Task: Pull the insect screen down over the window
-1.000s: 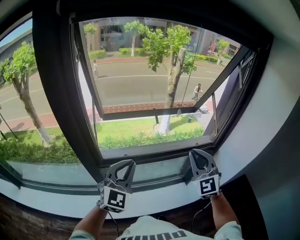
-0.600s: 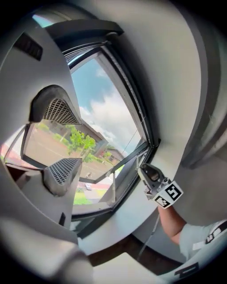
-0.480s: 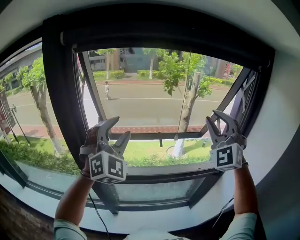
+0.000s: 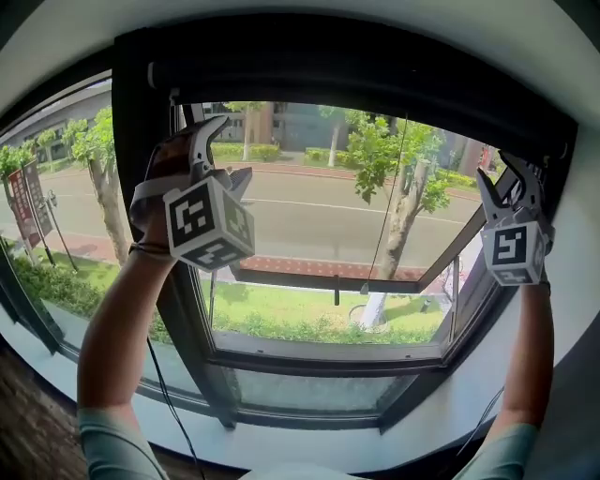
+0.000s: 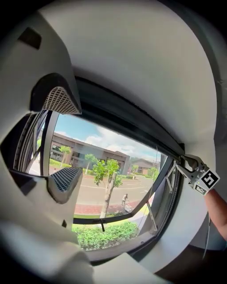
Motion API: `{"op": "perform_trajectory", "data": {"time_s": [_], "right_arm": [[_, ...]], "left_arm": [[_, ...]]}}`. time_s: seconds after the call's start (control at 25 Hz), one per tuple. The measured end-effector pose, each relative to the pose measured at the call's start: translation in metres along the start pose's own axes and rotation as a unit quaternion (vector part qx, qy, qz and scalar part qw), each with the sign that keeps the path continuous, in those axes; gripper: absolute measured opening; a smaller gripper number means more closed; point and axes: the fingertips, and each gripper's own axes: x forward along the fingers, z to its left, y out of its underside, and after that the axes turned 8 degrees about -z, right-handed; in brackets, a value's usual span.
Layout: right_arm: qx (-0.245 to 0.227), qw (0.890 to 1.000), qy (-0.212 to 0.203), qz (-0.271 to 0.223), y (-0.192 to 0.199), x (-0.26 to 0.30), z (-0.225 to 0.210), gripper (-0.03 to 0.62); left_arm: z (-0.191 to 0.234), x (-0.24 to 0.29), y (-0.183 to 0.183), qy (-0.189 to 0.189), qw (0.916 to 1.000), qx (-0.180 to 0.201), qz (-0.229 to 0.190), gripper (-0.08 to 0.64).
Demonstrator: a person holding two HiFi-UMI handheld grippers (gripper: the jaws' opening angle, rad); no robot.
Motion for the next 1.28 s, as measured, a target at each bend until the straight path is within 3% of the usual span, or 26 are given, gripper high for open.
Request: {"op": "perform_trajectory", "data": {"time_s": [0.24,0.52,0.76,0.96,1.28], "right_arm": [[-0.031,0.999,-0.001,0.035,0.020,0.017,-0.027,0.186],[-0.055,0.996,-0.029,0.067,0.042,0.033,-0.029,0.186],[-0.085,0.989,-0.074,0.092,0.056,0.039,-0.019,0.186],[-0.111,0.981,-0.112,0.111,0.065,0.043,-0.008,0.186],[-0.119,0.977,-0.131,0.119,0.070,0.056,0.002,0.186]], "left_arm": [[0.025,0.023,0.009,0.023,0.9979,0.032,0.051,0.406],[0.031,0.047,0.023,0.031,0.9931,0.073,0.086,0.419],[0.030,0.059,0.024,0.035,0.9914,0.085,0.093,0.420],[0.028,0.062,0.026,0.042,0.9865,0.120,0.102,0.420],[0.026,0.061,0.030,0.052,0.9833,0.136,0.109,0.422]]}}
